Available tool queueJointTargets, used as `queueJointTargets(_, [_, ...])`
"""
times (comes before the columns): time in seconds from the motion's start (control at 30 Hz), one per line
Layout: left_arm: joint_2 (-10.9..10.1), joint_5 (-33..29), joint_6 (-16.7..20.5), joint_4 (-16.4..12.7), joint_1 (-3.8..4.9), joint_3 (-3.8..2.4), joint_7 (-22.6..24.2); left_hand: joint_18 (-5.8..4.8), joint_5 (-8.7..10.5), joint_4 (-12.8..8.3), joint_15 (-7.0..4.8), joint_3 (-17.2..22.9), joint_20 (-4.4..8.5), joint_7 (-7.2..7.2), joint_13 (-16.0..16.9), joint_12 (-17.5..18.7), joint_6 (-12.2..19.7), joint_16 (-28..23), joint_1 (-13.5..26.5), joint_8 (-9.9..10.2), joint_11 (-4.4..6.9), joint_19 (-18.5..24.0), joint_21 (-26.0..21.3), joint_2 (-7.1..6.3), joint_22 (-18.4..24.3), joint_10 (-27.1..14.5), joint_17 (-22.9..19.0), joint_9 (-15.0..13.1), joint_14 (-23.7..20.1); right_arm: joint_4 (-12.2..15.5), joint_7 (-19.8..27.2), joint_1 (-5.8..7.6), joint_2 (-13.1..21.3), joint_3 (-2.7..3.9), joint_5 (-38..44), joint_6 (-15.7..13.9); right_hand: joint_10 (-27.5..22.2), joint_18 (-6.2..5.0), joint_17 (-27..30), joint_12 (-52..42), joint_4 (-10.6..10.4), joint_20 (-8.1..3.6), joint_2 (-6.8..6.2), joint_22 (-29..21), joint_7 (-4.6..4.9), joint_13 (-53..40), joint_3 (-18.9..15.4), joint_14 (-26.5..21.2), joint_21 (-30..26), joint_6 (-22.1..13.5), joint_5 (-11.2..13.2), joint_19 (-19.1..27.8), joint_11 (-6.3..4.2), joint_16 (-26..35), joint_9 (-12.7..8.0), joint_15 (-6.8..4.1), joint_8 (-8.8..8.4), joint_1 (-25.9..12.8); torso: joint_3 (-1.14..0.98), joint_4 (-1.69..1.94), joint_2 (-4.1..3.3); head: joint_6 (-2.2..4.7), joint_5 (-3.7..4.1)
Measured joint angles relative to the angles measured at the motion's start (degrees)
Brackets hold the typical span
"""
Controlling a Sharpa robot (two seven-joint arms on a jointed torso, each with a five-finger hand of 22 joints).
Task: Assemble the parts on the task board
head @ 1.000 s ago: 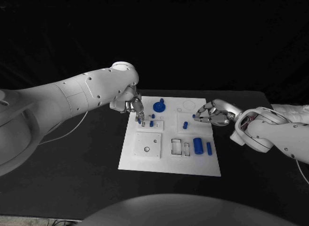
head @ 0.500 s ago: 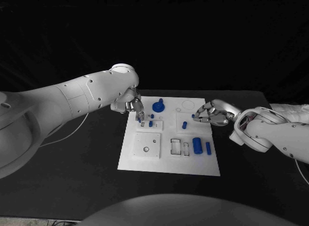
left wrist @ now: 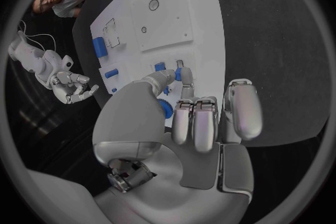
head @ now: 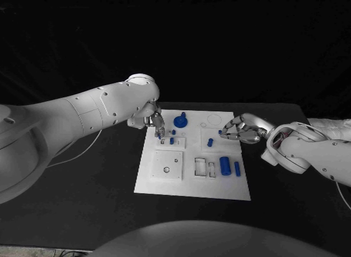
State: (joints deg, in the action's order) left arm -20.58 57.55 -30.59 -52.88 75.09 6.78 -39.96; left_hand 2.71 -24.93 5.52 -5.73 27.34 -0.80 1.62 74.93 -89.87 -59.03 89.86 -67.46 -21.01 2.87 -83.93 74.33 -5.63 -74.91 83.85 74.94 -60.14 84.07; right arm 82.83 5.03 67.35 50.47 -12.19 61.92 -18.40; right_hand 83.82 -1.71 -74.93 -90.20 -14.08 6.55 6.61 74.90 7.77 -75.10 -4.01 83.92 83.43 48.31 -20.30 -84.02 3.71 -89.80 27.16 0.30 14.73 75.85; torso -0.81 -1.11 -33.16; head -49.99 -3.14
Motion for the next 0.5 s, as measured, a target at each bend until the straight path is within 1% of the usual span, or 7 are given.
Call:
queueJointTargets(0.27, [0.2, 0.1, 0.5, 0.0, -0.44, 0.00, 0.0, 0.00, 0.04, 0.0, 0.00, 0.0, 0.00, 0.10, 0.0, 0.0, 0.1, 0.0, 0.0, 0.1, 0.00, 0.0, 0.0, 0.03, 0.0, 0.0, 0.0, 0.1, 0.0, 0.0, 0.0, -0.01, 0.1, -0.02, 0.0, 0.0, 0.0, 0.01, 0.0, 0.0, 0.0, 0.00, 0.00, 0.0, 0.00, 0.1, 0.0, 0.0, 0.0, 0.0, 0.0, 0.0, 0.00, 0.0, 0.0, 0.00, 0.00, 0.0, 0.01, -0.02, -0.02, 0.00, 0.05])
queueJointTargets(0.3, [0.2, 0.2, 0.5, 0.0, -0.46, 0.00, 0.0, 0.00, 0.21, 0.0, 0.00, 0.0, 0.00, 0.10, 0.0, 0.0, 0.1, 0.0, -0.4, 0.2, -0.01, 0.0, 0.0, 0.37, 0.0, 0.0, 0.0, 0.1, 0.0, 0.0, 0.0, -0.01, 0.1, -0.02, 0.0, 0.0, 0.0, 0.00, 0.0, 0.0, 0.0, 0.00, 0.00, 0.0, 0.00, 0.1, 0.0, 0.0, 0.0, 0.0, 0.0, 0.0, 0.00, 0.0, 0.0, 0.00, 0.00, 0.0, 0.01, -0.03, -0.02, 0.00, 0.05])
queueJointTargets(0.5, [0.3, 0.2, 0.7, 0.1, -0.63, 0.01, 0.0, 0.00, 0.45, 0.0, 0.00, 0.0, 0.00, 0.20, 0.0, 0.0, 0.2, 0.0, -0.4, 0.3, -0.01, 0.0, 0.0, 0.37, 0.0, 0.0, 0.0, 0.1, 0.0, 0.0, 0.0, -0.02, 0.1, -0.02, 0.0, 0.0, 0.0, 0.00, 0.0, 0.0, 0.0, 0.00, 0.00, 0.0, 0.00, 0.1, 0.0, 0.0, 0.0, 0.0, 0.0, 0.0, 0.00, 0.0, 0.0, 0.00, 0.00, 0.0, 0.03, -0.07, -0.03, 0.00, 0.05])
